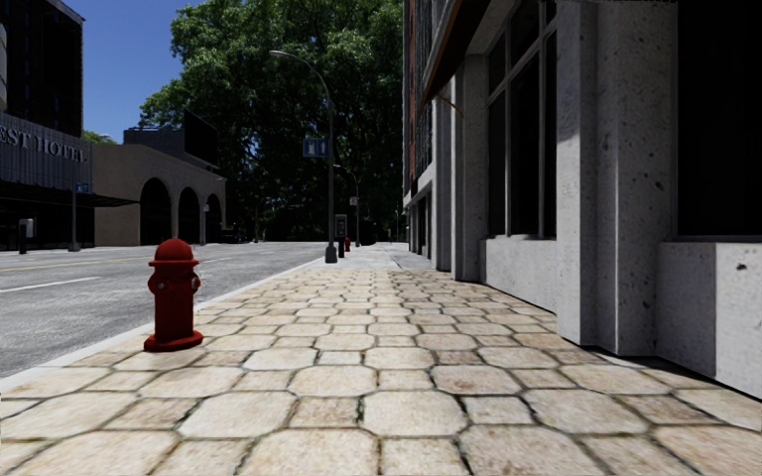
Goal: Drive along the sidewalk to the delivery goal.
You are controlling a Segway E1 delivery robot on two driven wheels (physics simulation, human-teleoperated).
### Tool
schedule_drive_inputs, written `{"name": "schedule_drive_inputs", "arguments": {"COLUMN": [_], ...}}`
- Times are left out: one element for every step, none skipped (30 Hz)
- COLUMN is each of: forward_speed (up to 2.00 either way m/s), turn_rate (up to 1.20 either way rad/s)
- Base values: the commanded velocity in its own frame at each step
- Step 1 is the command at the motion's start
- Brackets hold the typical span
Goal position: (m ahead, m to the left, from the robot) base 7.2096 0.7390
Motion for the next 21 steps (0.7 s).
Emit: {"name": "schedule_drive_inputs", "arguments": {"forward_speed": [1.85,1.85,1.84,1.84,1.84,1.84,1.84,1.84,1.83,1.83,1.83,1.83,1.83,1.83,1.83,1.83,1.83,1.83,1.83,1.83,1.83], "turn_rate": [0.0,0.0,0.0,0.0,0.0,0.0,0.0,0.0,0.0,0.0,0.0,0.0,0.0,0.0,0.0,0.0,0.0,0.0,0.0,0.0,0.0]}}
